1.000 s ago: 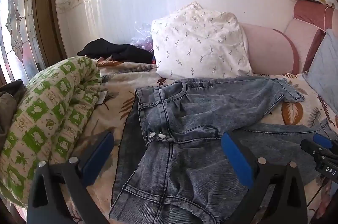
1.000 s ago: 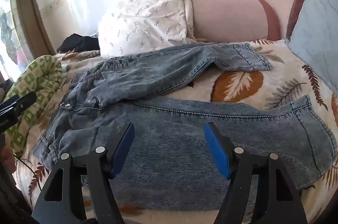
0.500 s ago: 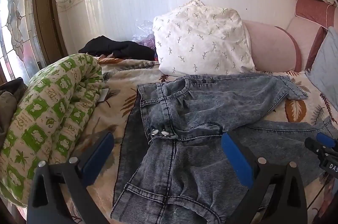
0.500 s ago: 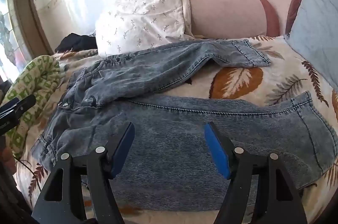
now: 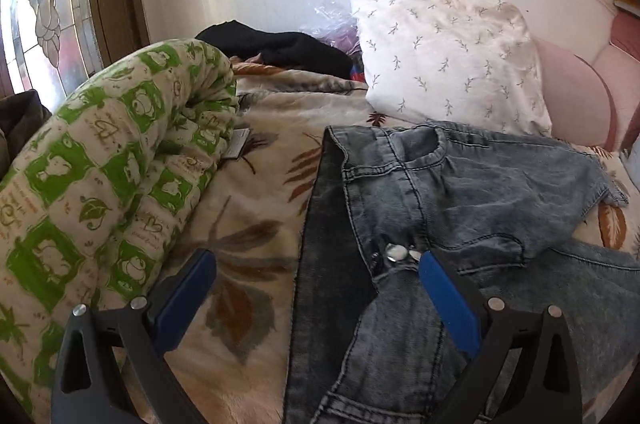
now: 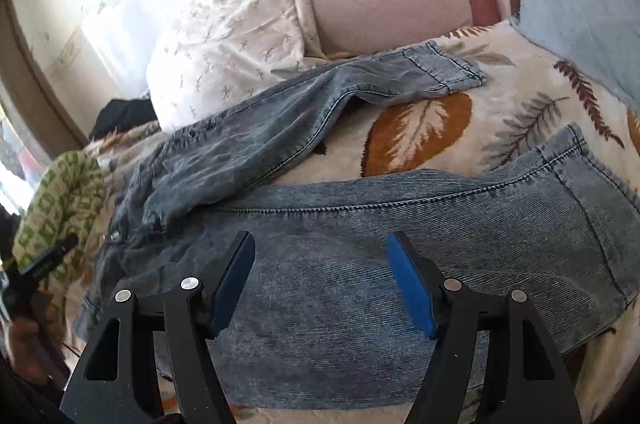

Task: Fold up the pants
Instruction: 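Move both tools over the spread light-blue jeans, then grasp the jeans leg hem with the right tool while the left tool grasps the waistband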

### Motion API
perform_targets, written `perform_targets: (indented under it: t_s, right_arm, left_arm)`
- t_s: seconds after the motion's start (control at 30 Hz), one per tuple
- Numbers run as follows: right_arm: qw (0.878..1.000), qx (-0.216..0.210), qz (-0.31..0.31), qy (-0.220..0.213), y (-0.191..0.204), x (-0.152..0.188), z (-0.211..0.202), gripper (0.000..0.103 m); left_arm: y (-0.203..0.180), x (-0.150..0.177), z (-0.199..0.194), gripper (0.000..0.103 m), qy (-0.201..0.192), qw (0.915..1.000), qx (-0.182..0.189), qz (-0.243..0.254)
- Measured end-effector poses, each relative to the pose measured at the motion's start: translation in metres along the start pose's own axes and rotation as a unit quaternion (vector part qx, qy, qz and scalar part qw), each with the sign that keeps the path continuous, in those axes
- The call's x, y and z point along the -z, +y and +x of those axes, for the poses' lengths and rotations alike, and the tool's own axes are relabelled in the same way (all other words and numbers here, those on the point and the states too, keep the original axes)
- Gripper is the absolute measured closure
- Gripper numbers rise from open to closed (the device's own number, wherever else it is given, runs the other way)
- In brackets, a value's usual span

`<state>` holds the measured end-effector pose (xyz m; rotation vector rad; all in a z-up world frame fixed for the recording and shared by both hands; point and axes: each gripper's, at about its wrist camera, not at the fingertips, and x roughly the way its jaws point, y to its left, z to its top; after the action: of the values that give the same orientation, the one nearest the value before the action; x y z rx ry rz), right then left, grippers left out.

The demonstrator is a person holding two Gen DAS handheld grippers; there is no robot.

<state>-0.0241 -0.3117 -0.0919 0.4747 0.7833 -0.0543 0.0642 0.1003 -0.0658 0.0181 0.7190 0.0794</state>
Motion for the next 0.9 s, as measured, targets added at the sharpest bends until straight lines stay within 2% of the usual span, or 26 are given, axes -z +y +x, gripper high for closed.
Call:
perform_targets:
  t_s: [0.27, 0.5, 0.67, 0.77, 0.9]
  right_arm:
    - [0.997, -0.008, 0.072, 0.006, -0.038, -0.014, 0.006, 0.034]
    - [0.997, -0.005, 0.080, -0.008, -0.053, -0.040, 0.008, 0.034]
    - [0.998, 0.001, 0.045, -0.035, -0.062, -0.099, 0.018, 0.034]
    - [0.999, 0.009, 0.046, -0.021, -0.079, -0.145, 0.044, 0.033]
    - [0.998, 0.045, 0.044, -0.012, -0.101, -0.205, 0.089, 0.033]
  left_arm:
    - [-0.016, -0.005, 0.017, 0.000, 0.012, 0.9990, 0.012, 0.042]
    - [-0.011, -0.013, 0.022, 0.000, -0.001, 0.9991, 0.007, 0.042]
    - [-0.004, -0.024, 0.025, 0.000, -0.019, 0.9996, 0.005, 0.020]
    - [-0.006, -0.046, 0.037, 0.000, -0.017, 0.9996, 0.003, 0.024]
    - [-0.007, -0.085, 0.062, 0.000, -0.002, 0.9997, -0.012, 0.021]
